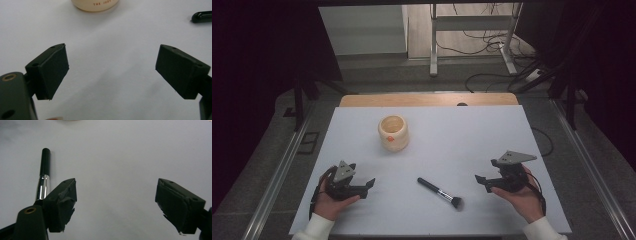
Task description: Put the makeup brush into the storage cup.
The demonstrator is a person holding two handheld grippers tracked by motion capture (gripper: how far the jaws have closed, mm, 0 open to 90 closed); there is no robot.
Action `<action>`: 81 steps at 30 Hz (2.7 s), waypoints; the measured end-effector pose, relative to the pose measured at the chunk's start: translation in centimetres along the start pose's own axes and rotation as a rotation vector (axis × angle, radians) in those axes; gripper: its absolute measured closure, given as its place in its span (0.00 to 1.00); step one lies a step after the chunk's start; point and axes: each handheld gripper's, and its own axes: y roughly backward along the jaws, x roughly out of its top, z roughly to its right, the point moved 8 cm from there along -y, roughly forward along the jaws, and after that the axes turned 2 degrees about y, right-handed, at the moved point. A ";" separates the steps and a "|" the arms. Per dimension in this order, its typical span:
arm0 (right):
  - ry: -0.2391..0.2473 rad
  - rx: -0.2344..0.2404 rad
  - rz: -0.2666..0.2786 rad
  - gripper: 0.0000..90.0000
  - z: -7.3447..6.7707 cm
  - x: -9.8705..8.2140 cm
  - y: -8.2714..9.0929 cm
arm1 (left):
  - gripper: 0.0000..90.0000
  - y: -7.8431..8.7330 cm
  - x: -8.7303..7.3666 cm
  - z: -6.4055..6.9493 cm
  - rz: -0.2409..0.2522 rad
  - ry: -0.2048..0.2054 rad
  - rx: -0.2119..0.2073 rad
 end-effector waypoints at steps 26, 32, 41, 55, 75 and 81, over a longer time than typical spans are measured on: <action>0.049 0.042 -0.039 0.21 -1.9 2.4 -1.4 | 0.13 0.0 0.1 0.1 0.003 0.000 -0.001; 0.054 0.053 -0.053 0.20 -2.4 2.7 -1.8 | 0.13 0.0 0.0 0.0 0.002 0.000 -0.001; 0.070 0.070 -0.067 0.20 -3.1 3.3 -2.5 | 0.13 0.0 0.0 0.0 0.001 -0.003 0.000; 0.071 0.089 -0.097 0.19 -4.1 3.7 -3.4 | 0.13 0.0 0.0 0.0 0.001 -0.004 0.000; 0.111 0.129 -0.197 0.19 -6.3 3.6 -5.3 | 0.13 0.1 0.0 0.1 0.001 -0.004 -0.002; 0.118 0.134 -0.229 0.19 -6.8 3.4 -5.8 | 0.13 0.1 0.0 0.0 0.001 -0.004 -0.002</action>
